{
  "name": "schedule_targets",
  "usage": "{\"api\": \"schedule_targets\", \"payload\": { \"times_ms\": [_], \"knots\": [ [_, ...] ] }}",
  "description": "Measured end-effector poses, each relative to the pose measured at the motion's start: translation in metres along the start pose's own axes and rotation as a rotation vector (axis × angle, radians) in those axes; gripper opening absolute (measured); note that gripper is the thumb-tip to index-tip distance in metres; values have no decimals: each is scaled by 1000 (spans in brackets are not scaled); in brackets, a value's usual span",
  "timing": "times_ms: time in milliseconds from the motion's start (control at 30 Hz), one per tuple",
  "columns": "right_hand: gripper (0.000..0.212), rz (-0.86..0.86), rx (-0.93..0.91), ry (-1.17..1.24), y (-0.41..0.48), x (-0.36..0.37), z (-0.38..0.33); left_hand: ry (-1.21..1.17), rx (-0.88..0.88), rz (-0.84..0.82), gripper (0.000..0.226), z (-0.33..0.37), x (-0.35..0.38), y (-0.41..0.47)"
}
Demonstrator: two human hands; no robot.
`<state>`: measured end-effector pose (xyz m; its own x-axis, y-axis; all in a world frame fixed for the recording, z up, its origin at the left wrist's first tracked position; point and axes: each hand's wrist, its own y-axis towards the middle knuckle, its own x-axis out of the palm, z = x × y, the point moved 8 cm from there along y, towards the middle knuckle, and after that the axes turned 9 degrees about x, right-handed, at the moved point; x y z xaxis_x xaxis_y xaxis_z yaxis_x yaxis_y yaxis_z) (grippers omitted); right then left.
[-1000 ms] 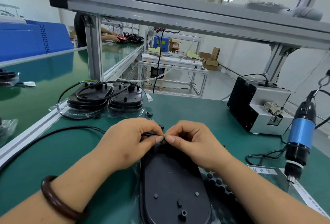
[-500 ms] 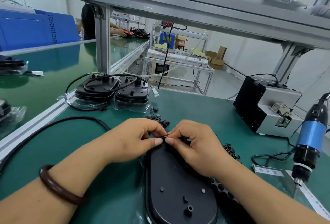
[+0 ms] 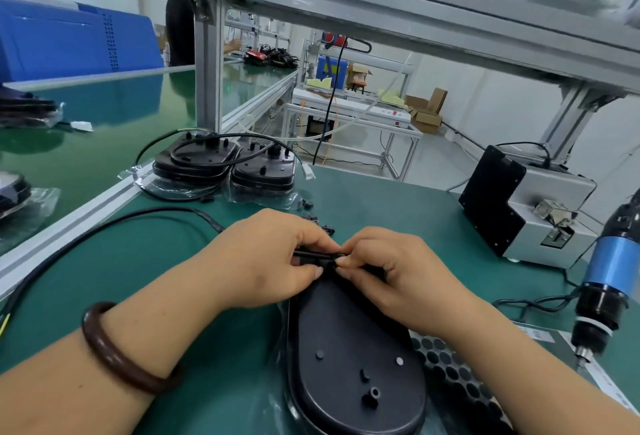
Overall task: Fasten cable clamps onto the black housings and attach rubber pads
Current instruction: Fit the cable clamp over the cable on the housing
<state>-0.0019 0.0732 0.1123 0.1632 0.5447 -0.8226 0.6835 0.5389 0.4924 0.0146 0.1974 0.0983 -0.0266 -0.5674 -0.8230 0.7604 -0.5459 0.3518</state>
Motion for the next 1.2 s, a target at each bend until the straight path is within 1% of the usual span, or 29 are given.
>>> {"api": "schedule_targets", "payload": {
  "times_ms": [167, 267, 367, 500, 733, 833, 933, 1067, 1200],
  "knots": [
    [7, 79, 8, 53, -2, -2, 4, 130, -26, 24, 25, 1, -3, 6],
    [7, 102, 37, 55, -1, -3, 5, 0, -66, 22, 18, -6, -2, 14],
    [6, 80, 42, 44, 2, -2, 6, -145, -81, 0, 20, -10, 2, 19],
    [6, 48, 43, 23, 3, 0, 6, -232, -63, -24, 18, -10, 6, 16],
    [6, 71, 54, -15, 4, 1, 4, -244, -72, -38, 17, -12, 8, 16],
    [7, 41, 67, -17, 4, 2, 4, -231, -80, -27, 17, -13, 8, 15],
    [8, 2, 25, -39, 5, 1, 0, -177, -78, -18, 14, -14, 8, 13],
    [8, -37, -33, -80, 5, 2, -4, -135, -62, -21, 21, -13, 6, 9],
    [5, -55, -44, -62, 3, 3, -4, -122, -27, -34, 24, -7, 4, 5]
  ]
}}
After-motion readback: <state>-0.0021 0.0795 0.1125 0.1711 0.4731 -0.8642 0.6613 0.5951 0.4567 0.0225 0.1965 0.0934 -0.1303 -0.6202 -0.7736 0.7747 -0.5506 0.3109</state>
